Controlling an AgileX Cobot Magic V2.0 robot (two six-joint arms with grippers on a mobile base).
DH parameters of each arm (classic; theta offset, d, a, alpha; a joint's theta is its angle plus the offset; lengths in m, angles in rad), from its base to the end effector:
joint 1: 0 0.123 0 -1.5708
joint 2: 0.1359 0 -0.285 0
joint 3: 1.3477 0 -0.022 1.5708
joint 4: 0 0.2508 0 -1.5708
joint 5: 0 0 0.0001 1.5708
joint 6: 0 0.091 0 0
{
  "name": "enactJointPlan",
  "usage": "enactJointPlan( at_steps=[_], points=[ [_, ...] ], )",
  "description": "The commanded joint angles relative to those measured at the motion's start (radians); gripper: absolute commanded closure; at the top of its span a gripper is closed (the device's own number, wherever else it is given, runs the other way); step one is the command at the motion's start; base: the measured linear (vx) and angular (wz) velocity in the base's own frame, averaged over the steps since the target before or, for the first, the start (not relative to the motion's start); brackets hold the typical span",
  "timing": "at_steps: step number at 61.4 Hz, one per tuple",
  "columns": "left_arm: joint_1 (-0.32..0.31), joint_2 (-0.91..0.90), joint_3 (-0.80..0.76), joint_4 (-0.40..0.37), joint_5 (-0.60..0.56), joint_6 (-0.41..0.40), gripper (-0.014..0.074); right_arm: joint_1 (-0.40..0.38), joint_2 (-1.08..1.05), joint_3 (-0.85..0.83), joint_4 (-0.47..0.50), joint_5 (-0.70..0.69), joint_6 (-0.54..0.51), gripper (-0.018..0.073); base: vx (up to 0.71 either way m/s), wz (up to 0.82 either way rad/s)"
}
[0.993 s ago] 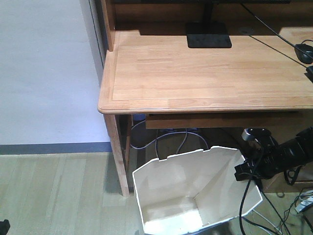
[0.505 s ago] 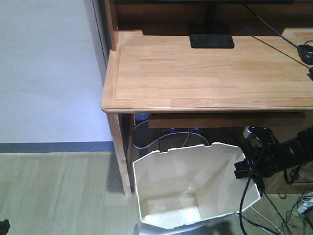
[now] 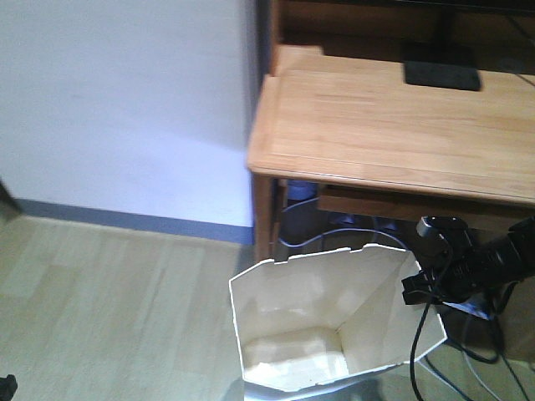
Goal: Move trash bin to bedside with robot
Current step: 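Drive the base away from the desk, carrying the bin in the right gripper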
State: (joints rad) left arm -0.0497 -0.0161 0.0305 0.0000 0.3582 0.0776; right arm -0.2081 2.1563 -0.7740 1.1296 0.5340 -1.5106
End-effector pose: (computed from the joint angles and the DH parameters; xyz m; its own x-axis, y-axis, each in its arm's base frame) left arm 0.0528 -0.0026 0.1715 -0.2765 0.0914 -0.9567 0.0713 0.9947 0.0744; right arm 0.2825 -0.0168 0.0209 -0.9571 -0.1857 -0.2223 -0.2637 0.8760 0.4038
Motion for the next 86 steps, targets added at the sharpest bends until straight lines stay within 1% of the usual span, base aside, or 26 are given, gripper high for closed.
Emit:
enactJointPlan(
  at_steps=[1,42,86],
  points=[
    [-0.001,-0.021,0.018,0.000,-0.069,-0.005,0.0603,0.000,-0.070,-0.013,0.058,0.205,0.006,0.0562,-0.09,0.61],
    [-0.001,-0.021,0.018,0.000,-0.069,-0.005,0.0603,0.000,-0.070,-0.013,0.057,0.205,0.005,0.0562,-0.05,0.62],
    [-0.001,-0.021,0.018,0.000,-0.069,-0.005,0.0603,0.000,-0.070,-0.013,0.057,0.205,0.005,0.0562,0.10,0.51]
  ],
)
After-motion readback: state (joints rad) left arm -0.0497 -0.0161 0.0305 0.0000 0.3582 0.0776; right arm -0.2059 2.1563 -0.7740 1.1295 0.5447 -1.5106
